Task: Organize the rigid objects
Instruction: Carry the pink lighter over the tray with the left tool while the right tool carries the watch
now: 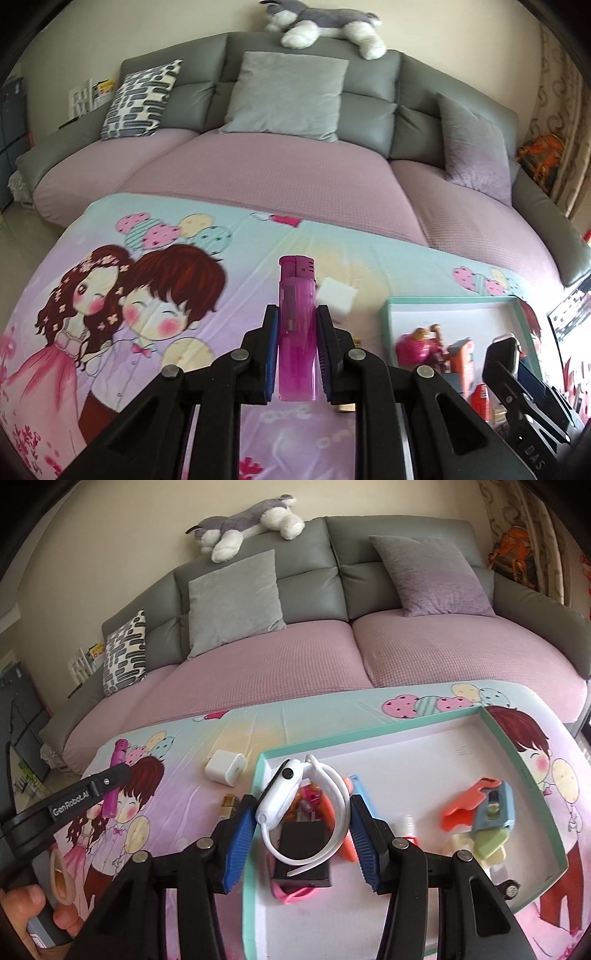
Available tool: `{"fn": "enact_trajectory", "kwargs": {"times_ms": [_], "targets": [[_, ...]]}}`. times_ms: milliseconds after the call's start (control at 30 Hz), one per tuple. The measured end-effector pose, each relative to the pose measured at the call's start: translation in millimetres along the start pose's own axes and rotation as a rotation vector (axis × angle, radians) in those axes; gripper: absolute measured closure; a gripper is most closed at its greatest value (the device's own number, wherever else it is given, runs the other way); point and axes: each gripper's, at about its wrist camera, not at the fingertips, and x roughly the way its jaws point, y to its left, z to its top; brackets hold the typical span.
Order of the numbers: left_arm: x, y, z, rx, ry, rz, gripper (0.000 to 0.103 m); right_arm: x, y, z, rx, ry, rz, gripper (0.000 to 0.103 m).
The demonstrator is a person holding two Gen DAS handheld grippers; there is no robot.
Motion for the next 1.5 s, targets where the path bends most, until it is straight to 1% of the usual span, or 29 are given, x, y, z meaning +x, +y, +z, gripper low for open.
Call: {"fn": "enact_trajectory", "kwargs": {"times_ms": [133, 267, 367, 467, 633, 767, 1000, 1167, 1500], "targets": [[-3, -24, 0, 0.033, -0.015, -0.04, 0.083, -1, -18, 1, -0.003, -0.007, -0.062, 0.05], [-2, -52, 0, 0.076, -0.012, -0.079, 0.083, -1, -37, 3, -0.003, -0.011, -0.14, 0.05], [-3, -71, -2, 0.111, -0.011, -0.118, 0.083, -2, -51, 4, 0.017, -0.011, -0.172, 0.05], [-1, -90, -5, 0.144, 0.0, -0.147, 0.083, -5, -64, 5, 0.039, -0.02, -0.191, 0.05], [3, -115, -13, 0.192, 0.03, -0.2, 0.083, -9, -86, 6, 0.076, -0.026, -0.268, 0.05], [6, -136, -20, 0.24, 0.059, -0.228, 0.083, -13, -102, 7, 0.112, -0.036, -0.281, 0.05], [16, -161, -33, 0.289, 0.114, -0.259, 0.083, -15, -103, 8, 0.113, -0.044, -0.281, 0.05], [23, -165, -38, 0.293, 0.146, -0.265, 0.083, -12, -98, 7, 0.095, -0.036, -0.281, 0.049], [32, -165, -42, 0.31, 0.178, -0.245, 0.083, -4, -95, 6, 0.087, -0.012, -0.258, 0.049]]}}
